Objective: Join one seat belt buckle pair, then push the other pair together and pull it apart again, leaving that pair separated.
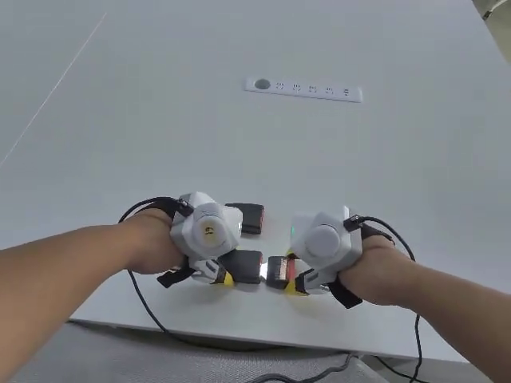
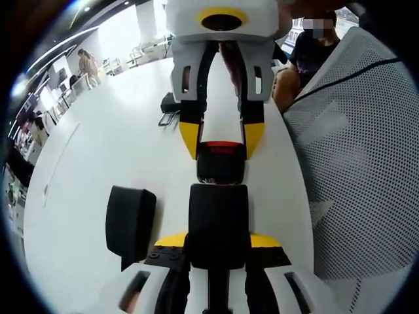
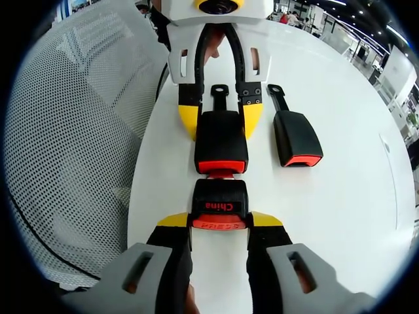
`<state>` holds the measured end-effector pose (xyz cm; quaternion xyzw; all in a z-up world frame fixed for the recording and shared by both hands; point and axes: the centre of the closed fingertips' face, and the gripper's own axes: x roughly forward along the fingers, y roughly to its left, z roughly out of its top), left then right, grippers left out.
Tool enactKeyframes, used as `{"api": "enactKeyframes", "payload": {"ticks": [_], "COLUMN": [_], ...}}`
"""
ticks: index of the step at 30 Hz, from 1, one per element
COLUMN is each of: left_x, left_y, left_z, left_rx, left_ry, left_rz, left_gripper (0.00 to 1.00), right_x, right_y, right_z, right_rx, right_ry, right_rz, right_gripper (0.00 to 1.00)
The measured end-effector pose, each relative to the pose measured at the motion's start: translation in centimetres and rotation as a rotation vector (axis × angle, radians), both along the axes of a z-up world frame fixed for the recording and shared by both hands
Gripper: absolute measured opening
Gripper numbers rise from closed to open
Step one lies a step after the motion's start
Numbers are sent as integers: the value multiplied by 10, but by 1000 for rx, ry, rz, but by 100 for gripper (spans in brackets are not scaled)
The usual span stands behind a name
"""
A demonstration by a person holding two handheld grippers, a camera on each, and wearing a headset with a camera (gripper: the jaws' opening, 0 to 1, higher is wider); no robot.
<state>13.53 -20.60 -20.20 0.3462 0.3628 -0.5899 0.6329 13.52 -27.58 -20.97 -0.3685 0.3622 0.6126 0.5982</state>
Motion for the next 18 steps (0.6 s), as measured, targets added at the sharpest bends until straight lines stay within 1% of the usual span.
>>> {"api": "enactKeyframes", "payload": {"ticks": [5, 7, 9, 10, 11, 12, 14, 18], "left_x": [0, 0, 0, -1, -2, -3, -2, -3], "left_y": [1, 2, 2, 2, 2, 2, 4, 4], "left_z": [-1, -2, -2, -2, -2, -2, -4, -4], "left_rx": [-2, -1, 1, 2, 0, -4, -5, -3], "left_ry": [10, 7, 0, 0, 2, 14, 20, 19], "left_rz": [3, 4, 3, 7, 8, 15, 20, 14], "left_gripper": [32, 32, 32, 32, 32, 32, 32, 32], "right_x": [-2, -1, -2, -3, -3, -4, -3, -4], "right_y": [0, 0, -1, -2, -1, -1, -1, -1], "right_z": [2, 1, 2, 3, 3, 3, 2, 3], "right_rx": [-5, -5, -3, -2, -3, -3, -2, 1], "right_ry": [-3, -5, -24, -25, -22, -19, -14, -5], "right_rz": [4, 4, 19, 18, 19, 19, 15, 12], "right_gripper": [30, 30, 31, 31, 31, 31, 31, 31]}}
